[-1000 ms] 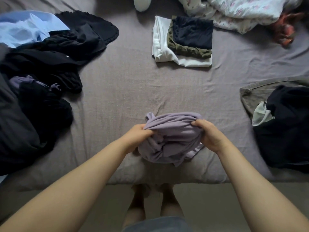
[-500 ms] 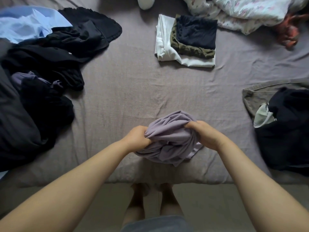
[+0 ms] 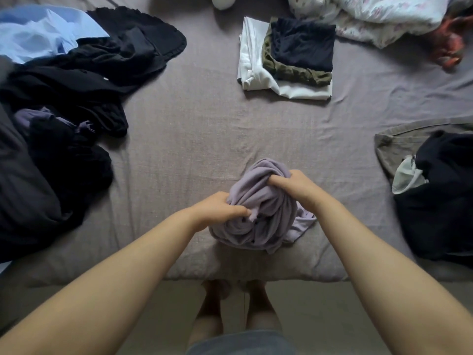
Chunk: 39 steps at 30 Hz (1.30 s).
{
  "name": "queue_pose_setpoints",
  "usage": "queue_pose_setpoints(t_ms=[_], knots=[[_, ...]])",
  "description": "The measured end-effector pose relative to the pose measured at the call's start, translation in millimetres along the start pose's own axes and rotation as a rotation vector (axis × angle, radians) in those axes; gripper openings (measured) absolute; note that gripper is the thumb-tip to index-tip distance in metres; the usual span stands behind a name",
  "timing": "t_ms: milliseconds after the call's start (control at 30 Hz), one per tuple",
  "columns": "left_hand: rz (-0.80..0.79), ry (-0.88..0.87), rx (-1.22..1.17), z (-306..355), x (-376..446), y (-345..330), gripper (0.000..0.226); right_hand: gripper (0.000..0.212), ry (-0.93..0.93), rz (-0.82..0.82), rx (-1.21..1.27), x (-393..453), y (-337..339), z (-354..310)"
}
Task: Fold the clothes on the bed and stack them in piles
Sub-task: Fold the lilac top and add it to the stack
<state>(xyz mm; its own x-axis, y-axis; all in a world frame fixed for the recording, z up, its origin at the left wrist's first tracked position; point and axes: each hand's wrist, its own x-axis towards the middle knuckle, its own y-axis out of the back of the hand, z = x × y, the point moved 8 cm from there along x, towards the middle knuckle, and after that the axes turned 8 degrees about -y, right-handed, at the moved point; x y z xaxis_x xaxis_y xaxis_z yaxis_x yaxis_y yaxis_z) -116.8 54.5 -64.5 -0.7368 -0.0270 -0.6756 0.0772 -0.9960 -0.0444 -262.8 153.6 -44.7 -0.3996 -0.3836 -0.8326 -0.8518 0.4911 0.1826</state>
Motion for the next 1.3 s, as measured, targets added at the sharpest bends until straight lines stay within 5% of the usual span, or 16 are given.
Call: queue_pose_setpoints(t_ms=[200, 267, 367, 433, 567, 667, 767, 867, 967, 1100, 1300], knots=[[0.133, 0.071, -0.742, -16, 11, 3, 0.026, 0.057, 0.134, 0.355, -0.02, 25, 14, 2], [0.232, 0.072, -0.838, -35, 16, 10, 0.033, 0.05, 0.175, 0.417, -0.065, 28, 13, 8], [0.704, 0.311, -0.436, -95, 3, 44, 0.068, 0.03, 0.146, 0.308, -0.21, 37, -12, 34], [0.921, 0.391, -0.011, -101, -13, 62, 0.069, 0.026, 0.092, 0.269, -0.304, 44, -24, 56], [0.812, -0.154, 0.414, -41, 19, 54, 0.038, 0.022, 0.075, 0.265, -0.42, 53, -37, 73], [0.589, -0.17, 0.714, -21, 59, 42, 0.044, 0.045, 0.113, 0.427, -0.631, 50, -44, 64], [0.518, -0.063, 0.785, -18, 79, 46, 0.027, 0.059, -0.1, 0.389, -0.745, 52, -48, 76], [0.59, -0.121, 0.769, -13, 70, 59, 0.023, 0.028, -0.142, 0.377, -0.553, 59, -40, 88], [0.812, -0.169, 0.4, -13, 34, 79, 0.01, 0.006, -0.175, 0.442, -0.095, 55, -11, 103], [1.054, -0.05, 0.031, -18, -8, 95, 0.004, 0.02, -0.285, 0.369, 0.646, 36, 19, 125], [1.166, -0.154, 0.015, -9, -45, 136, 0.004, 0.022, -0.171, 0.523, 0.524, 14, 76, 106]])
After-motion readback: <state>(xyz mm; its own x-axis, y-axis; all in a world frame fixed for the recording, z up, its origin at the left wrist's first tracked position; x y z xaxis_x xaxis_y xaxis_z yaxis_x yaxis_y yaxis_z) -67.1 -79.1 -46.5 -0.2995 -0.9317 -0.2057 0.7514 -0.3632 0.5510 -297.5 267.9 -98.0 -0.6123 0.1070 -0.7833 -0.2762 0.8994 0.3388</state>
